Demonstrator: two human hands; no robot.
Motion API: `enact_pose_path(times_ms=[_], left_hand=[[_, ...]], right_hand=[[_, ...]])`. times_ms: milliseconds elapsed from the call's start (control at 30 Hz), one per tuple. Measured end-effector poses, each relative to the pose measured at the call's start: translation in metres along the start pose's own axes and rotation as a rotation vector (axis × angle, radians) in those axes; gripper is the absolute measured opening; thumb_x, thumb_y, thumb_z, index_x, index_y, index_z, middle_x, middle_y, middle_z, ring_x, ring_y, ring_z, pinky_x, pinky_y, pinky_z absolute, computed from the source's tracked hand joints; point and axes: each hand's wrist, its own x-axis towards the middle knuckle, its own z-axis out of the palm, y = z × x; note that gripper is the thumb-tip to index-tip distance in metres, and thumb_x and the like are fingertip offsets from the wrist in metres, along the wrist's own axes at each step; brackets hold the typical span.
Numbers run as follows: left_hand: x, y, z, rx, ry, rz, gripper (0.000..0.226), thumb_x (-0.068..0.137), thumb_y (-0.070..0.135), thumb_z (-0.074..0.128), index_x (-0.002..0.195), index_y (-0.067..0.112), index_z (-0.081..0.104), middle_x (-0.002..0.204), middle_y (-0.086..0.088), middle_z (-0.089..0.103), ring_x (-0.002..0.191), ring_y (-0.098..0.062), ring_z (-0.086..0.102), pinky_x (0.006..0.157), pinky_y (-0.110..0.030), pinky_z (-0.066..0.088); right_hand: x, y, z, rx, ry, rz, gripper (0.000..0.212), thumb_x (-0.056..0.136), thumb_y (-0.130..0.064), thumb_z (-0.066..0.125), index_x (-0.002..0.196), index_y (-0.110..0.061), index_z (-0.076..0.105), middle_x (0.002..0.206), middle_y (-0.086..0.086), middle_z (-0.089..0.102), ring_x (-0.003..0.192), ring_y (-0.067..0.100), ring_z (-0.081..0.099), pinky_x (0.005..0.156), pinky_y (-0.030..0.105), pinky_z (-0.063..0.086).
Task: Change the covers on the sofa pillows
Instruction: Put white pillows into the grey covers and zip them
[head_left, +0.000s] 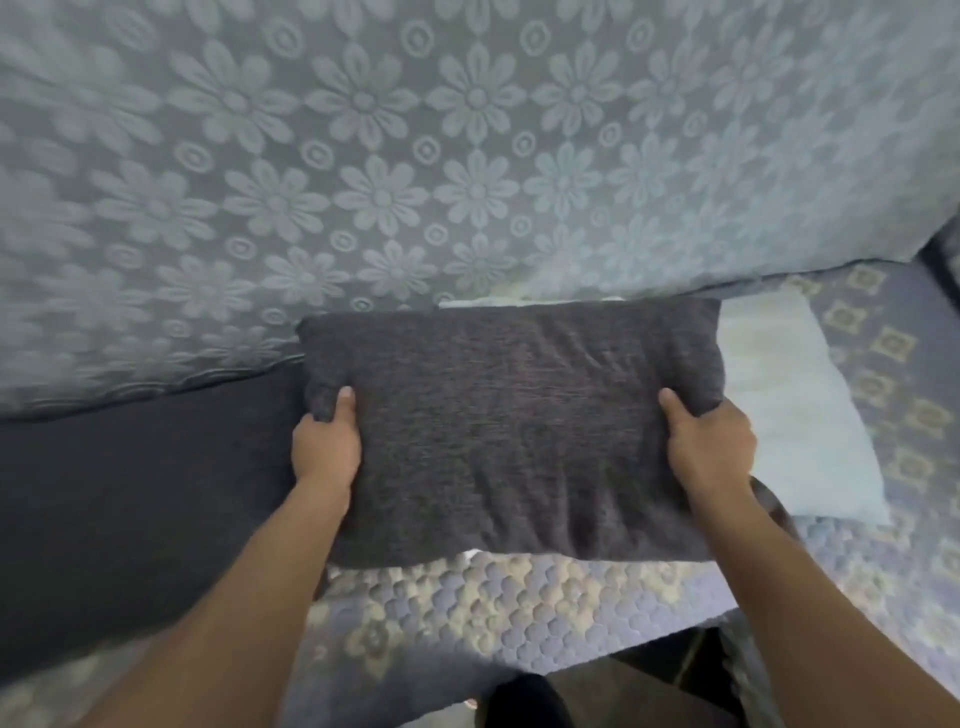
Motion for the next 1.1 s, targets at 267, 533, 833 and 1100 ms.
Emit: enact_pose_path(times_ms=[267, 533, 833, 1100], left_hand=[[-0.007, 0.055, -0.316, 0.175, 0.429, 0.124, 0.089, 0.086, 0.078, 0.048, 0.136, 0.006, 0.056, 0.137, -0.016, 0.060, 0.122, -0.039, 0.057, 0.103, -0.046, 0.046], [0.099, -0.054, -0.460, 0.664, 0.153, 0.151, 0.075, 0.100, 0.062, 0.039, 0.162, 0.032, 0.008, 0.169, -0.015, 0.002, 0.154, -0.037, 0.006, 0.125, -0.045, 0.008], [0.097, -0.132, -0.541, 0.458, 0.103, 0.209, 0.063, 0.101, 0.040, 0.054, 0.158, 0.031, 0.028, 0.164, -0.008, 0.022, 0.150, -0.029, 0.023, 0.122, -0.042, 0.024], [0.166, -0.251, -0.671, -0.210, 0.427, -0.297, 0.031, 0.069, 0.031, 0.056, 0.077, 0.004, 0.069, 0.081, -0.019, 0.071, 0.083, -0.040, 0.070, 0.078, -0.055, 0.060]], right_hand=[[-0.185, -0.126, 0.081, 0.198, -0.340, -0.201, 0.049, 0.092, -0.054, 0.060, 0.113, -0.010, 0.065, 0.107, 0.012, 0.069, 0.098, 0.036, 0.064, 0.084, 0.041, 0.051], [-0.342, -0.165, 0.255, -0.280, -0.519, -0.367, 0.071, 0.098, -0.046, 0.050, 0.155, -0.011, 0.025, 0.147, 0.027, 0.039, 0.133, 0.044, 0.041, 0.109, 0.049, 0.035], [-0.503, -0.243, 0.291, -0.601, -0.373, -0.855, 0.066, 0.096, -0.026, 0.048, 0.157, -0.017, 0.024, 0.162, 0.020, 0.012, 0.148, 0.040, 0.008, 0.122, 0.050, 0.012], [-0.619, -0.288, 0.372, -0.649, -0.678, -0.893, 0.059, 0.100, -0.032, 0.047, 0.155, -0.022, 0.028, 0.164, 0.012, 0.008, 0.149, 0.037, 0.005, 0.121, 0.050, 0.020]])
